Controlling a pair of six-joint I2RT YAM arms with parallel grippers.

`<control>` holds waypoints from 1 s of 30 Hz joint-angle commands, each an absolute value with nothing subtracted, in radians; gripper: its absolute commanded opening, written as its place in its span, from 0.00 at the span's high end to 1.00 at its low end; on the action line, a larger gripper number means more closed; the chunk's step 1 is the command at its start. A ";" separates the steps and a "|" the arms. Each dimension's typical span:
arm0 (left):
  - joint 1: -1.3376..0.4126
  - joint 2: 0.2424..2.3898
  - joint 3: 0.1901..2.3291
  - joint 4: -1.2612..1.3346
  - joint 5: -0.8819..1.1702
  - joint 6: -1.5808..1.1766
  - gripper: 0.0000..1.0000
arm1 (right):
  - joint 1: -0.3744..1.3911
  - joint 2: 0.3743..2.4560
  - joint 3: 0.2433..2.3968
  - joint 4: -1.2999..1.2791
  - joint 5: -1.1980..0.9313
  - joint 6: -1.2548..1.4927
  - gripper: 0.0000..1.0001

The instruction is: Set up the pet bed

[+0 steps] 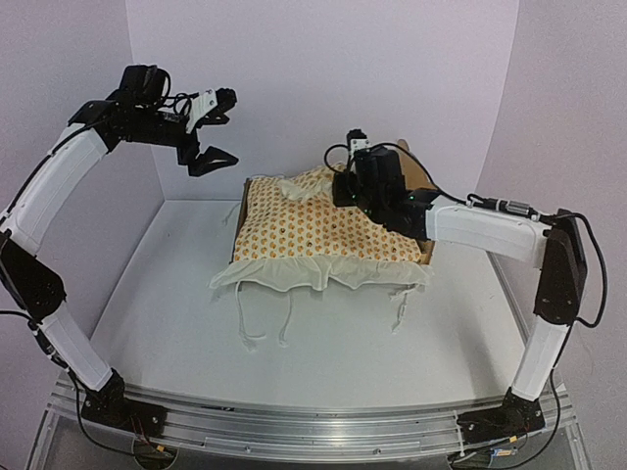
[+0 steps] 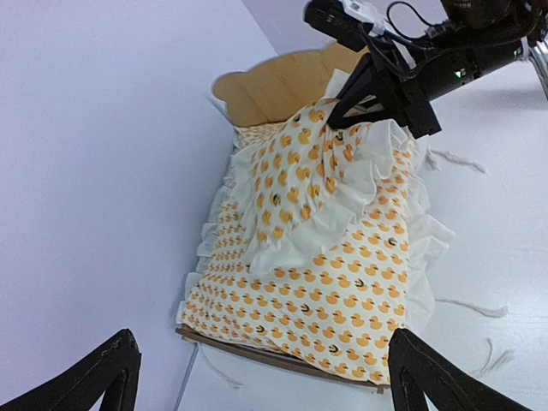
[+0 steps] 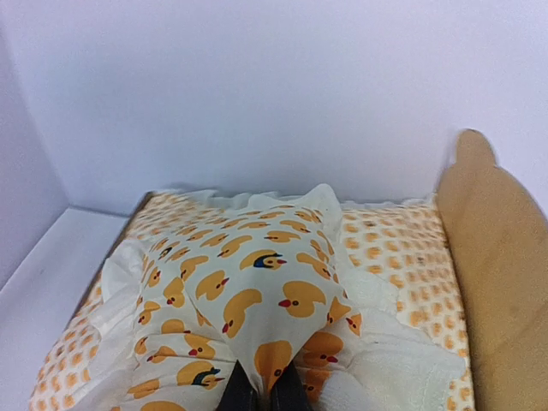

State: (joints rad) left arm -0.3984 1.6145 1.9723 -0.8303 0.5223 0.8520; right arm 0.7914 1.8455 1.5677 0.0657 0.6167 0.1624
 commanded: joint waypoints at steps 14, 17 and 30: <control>-0.383 1.483 1.528 -0.735 0.474 0.650 0.08 | 0.612 2.021 1.723 -0.054 0.896 0.441 1.00; -0.382 1.505 1.520 -0.726 0.444 0.598 0.08 | 0.592 2.037 1.714 -0.083 0.901 0.448 1.00; -0.382 1.554 1.525 -0.709 0.471 0.509 0.07 | 0.572 2.011 1.615 -0.163 0.798 0.519 0.87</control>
